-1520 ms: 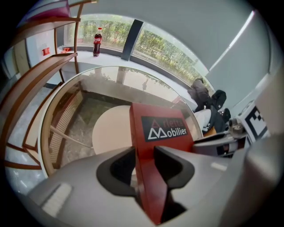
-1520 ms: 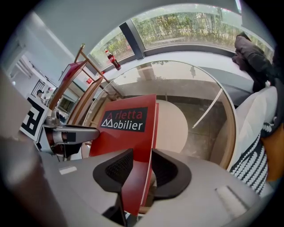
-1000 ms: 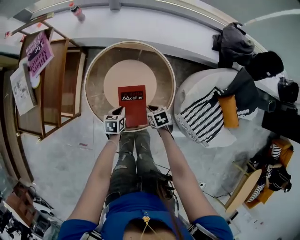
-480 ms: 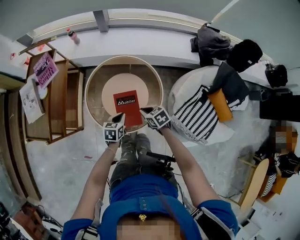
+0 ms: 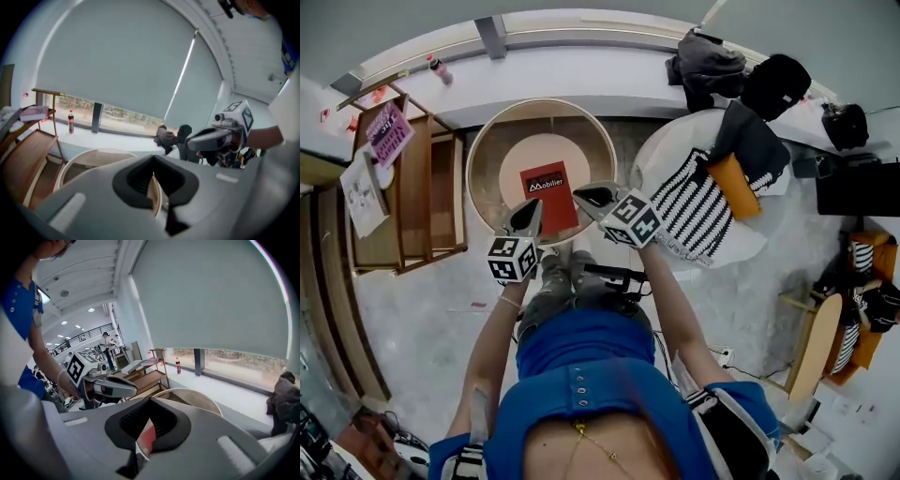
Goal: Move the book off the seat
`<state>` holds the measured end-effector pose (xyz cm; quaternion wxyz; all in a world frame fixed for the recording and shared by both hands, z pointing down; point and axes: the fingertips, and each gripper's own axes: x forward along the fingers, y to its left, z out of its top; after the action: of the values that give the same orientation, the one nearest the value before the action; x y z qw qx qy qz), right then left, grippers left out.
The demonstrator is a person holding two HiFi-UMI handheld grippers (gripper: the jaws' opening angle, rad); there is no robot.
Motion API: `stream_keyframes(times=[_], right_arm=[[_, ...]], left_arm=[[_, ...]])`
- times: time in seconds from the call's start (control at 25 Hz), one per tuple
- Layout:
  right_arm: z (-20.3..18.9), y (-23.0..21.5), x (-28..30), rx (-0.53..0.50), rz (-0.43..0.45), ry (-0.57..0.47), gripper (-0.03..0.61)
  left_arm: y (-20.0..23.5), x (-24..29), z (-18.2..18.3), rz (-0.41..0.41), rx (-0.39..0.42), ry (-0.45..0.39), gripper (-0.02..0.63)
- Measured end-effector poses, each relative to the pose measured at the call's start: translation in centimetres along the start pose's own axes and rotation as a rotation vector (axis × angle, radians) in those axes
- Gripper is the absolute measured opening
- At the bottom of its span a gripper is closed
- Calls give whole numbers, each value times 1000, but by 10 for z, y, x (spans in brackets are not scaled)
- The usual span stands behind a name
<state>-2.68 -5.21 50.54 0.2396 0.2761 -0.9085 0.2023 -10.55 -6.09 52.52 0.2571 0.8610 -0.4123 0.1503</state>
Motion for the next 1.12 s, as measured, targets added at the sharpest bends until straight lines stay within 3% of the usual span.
stream_keyframes(times=[0.36, 0.56, 0.84, 1.12], right_arm=[[85, 32, -59, -41, -16, -307, -1], [123, 48, -84, -117, -42, -421, 0], [140, 70, -98, -192, -65, -437, 0], [135, 79, -98, -195, -52, -431, 0]], left_arm=[[-30, -46, 65, -22, -46, -178, 2], [-37, -69, 91, -32, 9, -241, 2], [-48, -97, 117, -19, -33, -306, 2], [-73, -100, 119, -32, -4, -309, 2]])
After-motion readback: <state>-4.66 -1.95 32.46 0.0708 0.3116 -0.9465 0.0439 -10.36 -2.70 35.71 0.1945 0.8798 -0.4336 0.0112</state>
